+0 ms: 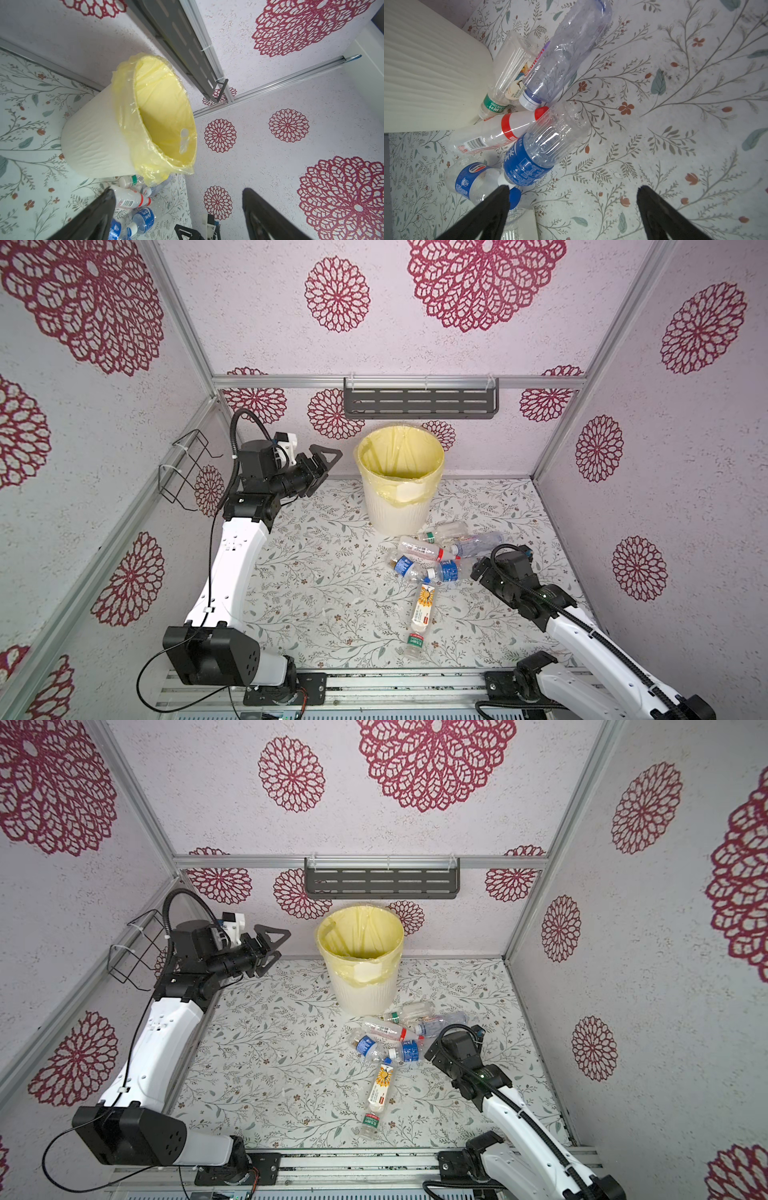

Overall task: Throw the plastic bottles in the bin
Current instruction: 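Withdraw the left gripper from the bin while the right gripper moves toward the pile, then lower the right gripper onto the peacock-label clear bottle and close it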

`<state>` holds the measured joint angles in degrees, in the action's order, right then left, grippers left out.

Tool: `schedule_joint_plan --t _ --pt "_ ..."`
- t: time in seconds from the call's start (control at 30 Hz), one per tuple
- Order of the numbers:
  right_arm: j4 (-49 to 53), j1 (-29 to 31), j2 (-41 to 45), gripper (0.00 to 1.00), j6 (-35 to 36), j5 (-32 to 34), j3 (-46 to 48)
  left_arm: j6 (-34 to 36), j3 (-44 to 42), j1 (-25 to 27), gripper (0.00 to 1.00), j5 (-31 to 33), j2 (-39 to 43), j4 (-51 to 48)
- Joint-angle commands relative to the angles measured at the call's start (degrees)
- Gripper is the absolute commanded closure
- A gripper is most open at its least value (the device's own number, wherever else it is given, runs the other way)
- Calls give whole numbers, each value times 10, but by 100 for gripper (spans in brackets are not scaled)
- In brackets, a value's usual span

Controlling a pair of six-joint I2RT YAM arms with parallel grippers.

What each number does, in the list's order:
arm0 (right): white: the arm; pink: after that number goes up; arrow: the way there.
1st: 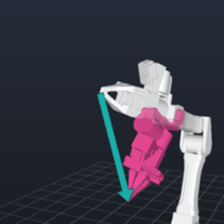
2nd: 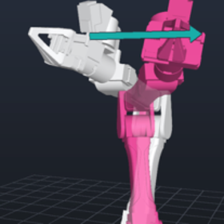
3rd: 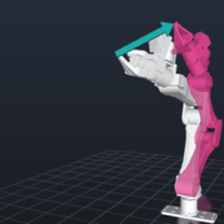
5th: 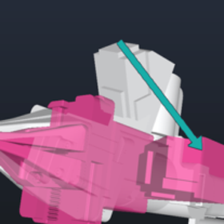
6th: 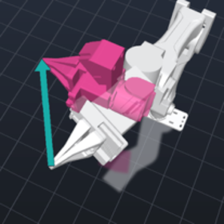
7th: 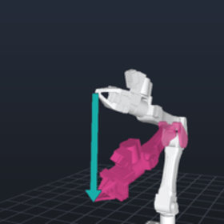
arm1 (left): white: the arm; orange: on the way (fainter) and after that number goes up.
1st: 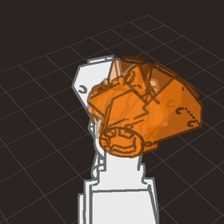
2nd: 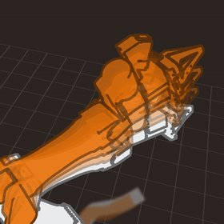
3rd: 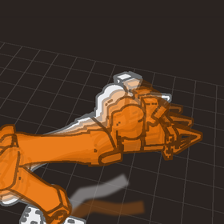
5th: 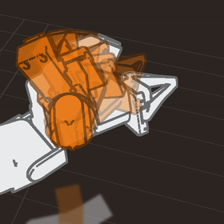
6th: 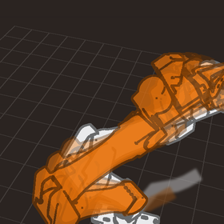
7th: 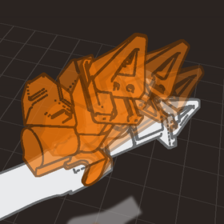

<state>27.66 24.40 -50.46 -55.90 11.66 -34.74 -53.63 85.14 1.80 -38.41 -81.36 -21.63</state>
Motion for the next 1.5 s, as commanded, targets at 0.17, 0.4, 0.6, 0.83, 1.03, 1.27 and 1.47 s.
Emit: schedule_joint_plan --t 0.17,0.4,0.6,0.83,1.03,1.27,1.47 --pt "11 3 -10 1 -15 -16 -15 22 -102 -4 3 18 67 32" --pt "2 8 -44 1 -16 -31 -33 65 -170 -1 3 88 110 -8" --pt "-10 37 -65 1 -29 -26 -46 62 -223 -1 3 88 120 10" --pt "-24 94 -100 1 -52 -13 -52 49 -274 -1 3 82 120 35" --pt "-33 130 -112 1 -75 -11 -49 38 -312 -2 3 91 130 49" --pt "-38 170 -121 1 -107 0 -51 31 -332 -1 3 91 127 57" --pt "-46 212 -149 1 -132 6 -60 36 -333 -1 3 90 119 57"
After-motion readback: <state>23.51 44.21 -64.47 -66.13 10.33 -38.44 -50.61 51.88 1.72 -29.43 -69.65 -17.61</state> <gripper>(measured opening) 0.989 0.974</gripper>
